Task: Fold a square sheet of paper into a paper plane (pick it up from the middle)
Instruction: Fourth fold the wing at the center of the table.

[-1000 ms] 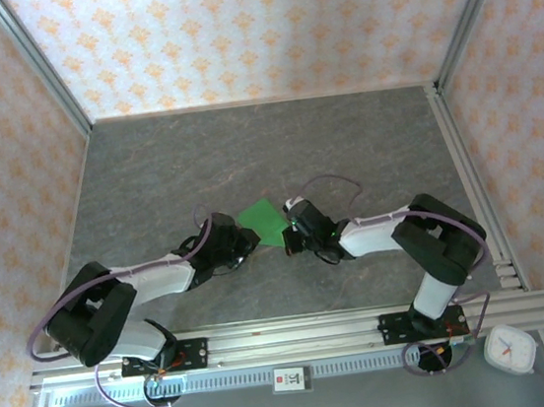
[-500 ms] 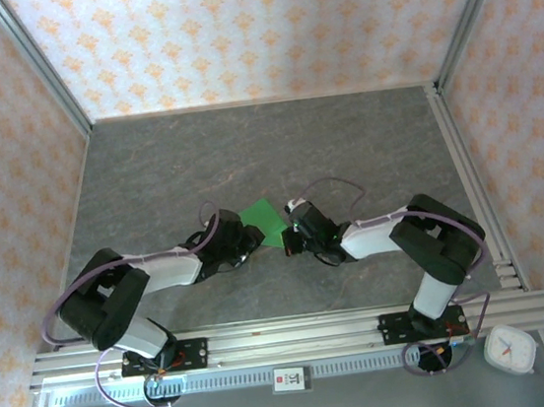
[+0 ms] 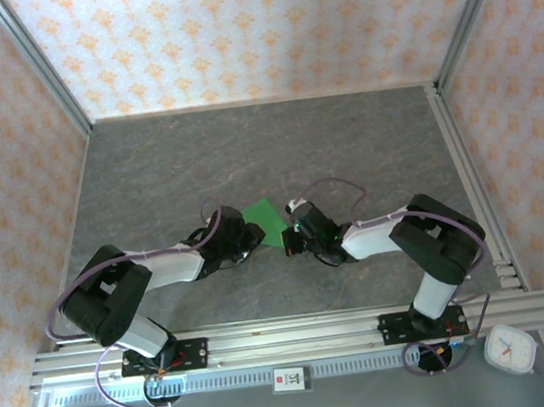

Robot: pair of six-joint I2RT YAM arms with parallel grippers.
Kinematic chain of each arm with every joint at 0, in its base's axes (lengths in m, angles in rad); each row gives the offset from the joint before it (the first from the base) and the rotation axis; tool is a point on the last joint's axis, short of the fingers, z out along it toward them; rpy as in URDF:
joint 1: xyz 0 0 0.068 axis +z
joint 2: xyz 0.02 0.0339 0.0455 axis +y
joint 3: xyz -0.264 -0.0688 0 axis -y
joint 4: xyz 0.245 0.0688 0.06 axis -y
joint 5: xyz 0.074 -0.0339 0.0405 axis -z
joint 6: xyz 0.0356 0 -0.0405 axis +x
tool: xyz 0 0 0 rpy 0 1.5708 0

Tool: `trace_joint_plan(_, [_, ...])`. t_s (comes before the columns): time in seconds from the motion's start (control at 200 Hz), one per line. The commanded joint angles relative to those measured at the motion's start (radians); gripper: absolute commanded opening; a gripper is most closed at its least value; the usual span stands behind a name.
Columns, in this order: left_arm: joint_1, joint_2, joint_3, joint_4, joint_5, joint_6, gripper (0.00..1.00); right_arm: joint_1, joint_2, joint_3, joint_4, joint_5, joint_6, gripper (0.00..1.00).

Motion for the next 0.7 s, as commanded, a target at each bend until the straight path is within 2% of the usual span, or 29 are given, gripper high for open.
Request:
trace_joint_plan(0.0, [0.005,-0.021,0.001,0.053,-0.035,0.002,0.32,0.003,0.026,-0.035,-0.078,-0.024,0.008,0.0])
trace_joint_plan(0.235, [0.005,0.026,-0.003,0.108,-0.002,-0.002,0.29,0.003,0.034,-0.033,-0.074,-0.028,0.01,0.0])
trace_joint_plan(0.551, [0.005,0.041,0.001,0.102,0.002,0.032,0.0,0.003,0.017,-0.011,-0.094,-0.038,0.007,0.0])
trace_joint_plan(0.696, [0.006,0.031,-0.002,0.085,0.011,0.048,0.0,0.003,-0.02,0.01,-0.128,-0.031,-0.004,0.0])
